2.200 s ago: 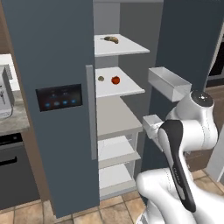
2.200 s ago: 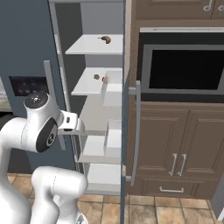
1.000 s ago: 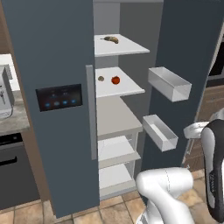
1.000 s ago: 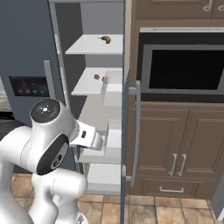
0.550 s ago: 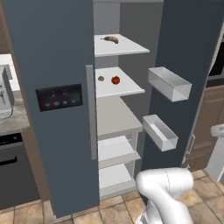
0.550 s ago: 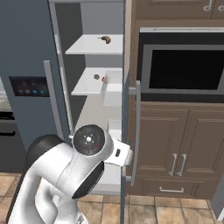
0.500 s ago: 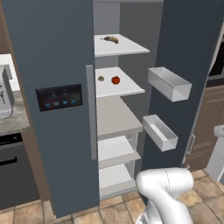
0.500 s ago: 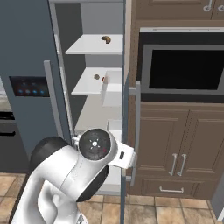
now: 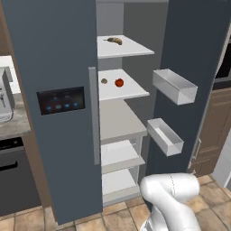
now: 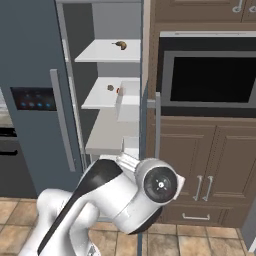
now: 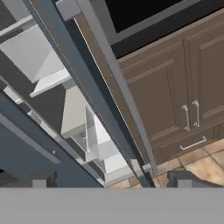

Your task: Place the tomato in the correct fridge rack based on whether it is a fruit or vegetable. Finally, close the fridge door.

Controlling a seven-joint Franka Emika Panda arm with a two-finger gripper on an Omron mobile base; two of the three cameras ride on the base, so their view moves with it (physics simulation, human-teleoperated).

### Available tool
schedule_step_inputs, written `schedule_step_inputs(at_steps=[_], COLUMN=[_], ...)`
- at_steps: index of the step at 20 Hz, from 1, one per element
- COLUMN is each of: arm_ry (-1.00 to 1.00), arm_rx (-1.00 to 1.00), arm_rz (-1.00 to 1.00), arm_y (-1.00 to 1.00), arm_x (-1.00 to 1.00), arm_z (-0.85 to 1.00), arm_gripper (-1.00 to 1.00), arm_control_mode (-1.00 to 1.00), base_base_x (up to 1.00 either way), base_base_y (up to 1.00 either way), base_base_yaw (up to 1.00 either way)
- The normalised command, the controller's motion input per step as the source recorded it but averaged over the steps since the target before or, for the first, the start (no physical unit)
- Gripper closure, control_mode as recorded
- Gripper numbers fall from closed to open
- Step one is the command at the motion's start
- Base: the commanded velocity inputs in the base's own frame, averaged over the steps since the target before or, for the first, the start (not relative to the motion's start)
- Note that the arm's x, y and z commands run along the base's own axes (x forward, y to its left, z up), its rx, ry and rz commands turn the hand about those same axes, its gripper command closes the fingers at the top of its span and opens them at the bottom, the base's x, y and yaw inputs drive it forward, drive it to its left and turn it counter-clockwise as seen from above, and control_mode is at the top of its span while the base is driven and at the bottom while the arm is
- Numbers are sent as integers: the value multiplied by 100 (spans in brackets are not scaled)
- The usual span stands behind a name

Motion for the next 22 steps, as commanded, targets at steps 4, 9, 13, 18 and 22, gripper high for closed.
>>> schedule_step_inputs(at_steps=[4,9,13,18,22], arm_ry=[0,0,0,0,0], arm_rx=[18,18,22,21,21], arm_rz=[0,0,0,0,1], arm_y=[-47,-38,-16,-9,-11], arm_x=[36,52,78,62,32], arm_z=[0,0,-1,-8,-22], arm_gripper=[-100,-100,-100,-100,-100], arm_control_mode=[-100,-100,-100,-100,-100], base_base_x=[0,0,0,0,0], base_base_y=[0,0,0,0,0], base_base_yaw=[0,0,0,0,0])
